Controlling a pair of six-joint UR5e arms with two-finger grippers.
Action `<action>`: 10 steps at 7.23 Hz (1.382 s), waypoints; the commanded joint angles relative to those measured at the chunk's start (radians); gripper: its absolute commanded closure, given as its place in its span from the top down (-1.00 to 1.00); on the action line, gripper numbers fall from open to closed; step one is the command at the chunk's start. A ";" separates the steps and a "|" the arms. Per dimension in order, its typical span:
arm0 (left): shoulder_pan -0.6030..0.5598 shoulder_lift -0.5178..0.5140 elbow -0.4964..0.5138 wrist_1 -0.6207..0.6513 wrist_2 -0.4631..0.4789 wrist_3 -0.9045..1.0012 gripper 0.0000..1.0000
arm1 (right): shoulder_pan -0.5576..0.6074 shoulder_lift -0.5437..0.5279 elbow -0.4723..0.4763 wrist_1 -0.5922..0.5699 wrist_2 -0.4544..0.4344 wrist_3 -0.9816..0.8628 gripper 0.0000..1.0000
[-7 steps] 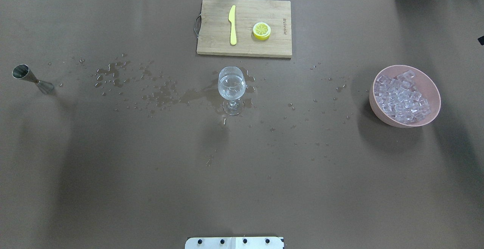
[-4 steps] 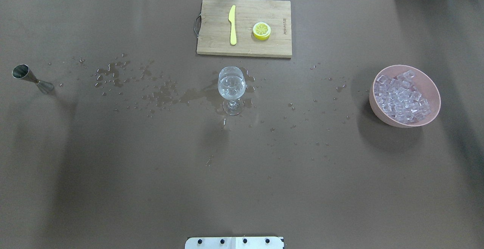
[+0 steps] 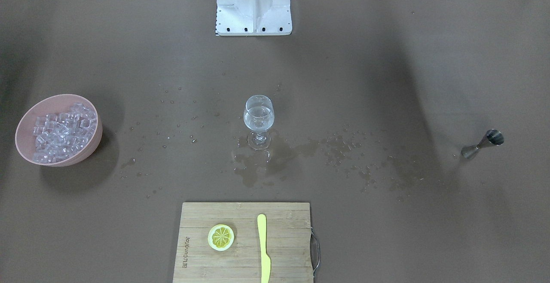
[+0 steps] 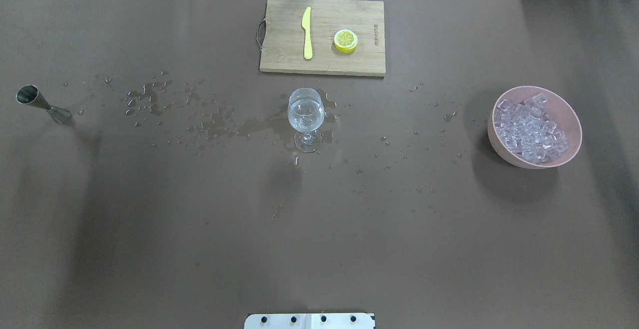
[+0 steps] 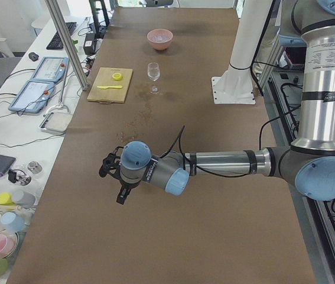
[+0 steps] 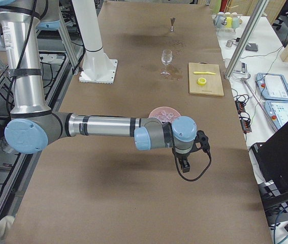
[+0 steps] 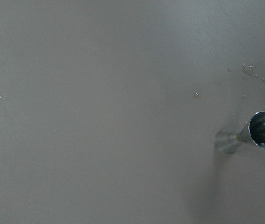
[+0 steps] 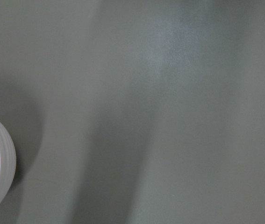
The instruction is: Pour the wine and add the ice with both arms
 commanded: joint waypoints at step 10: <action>0.056 0.171 -0.042 -0.577 -0.051 -0.283 0.97 | -0.046 -0.001 -0.008 -0.084 -0.018 0.002 1.00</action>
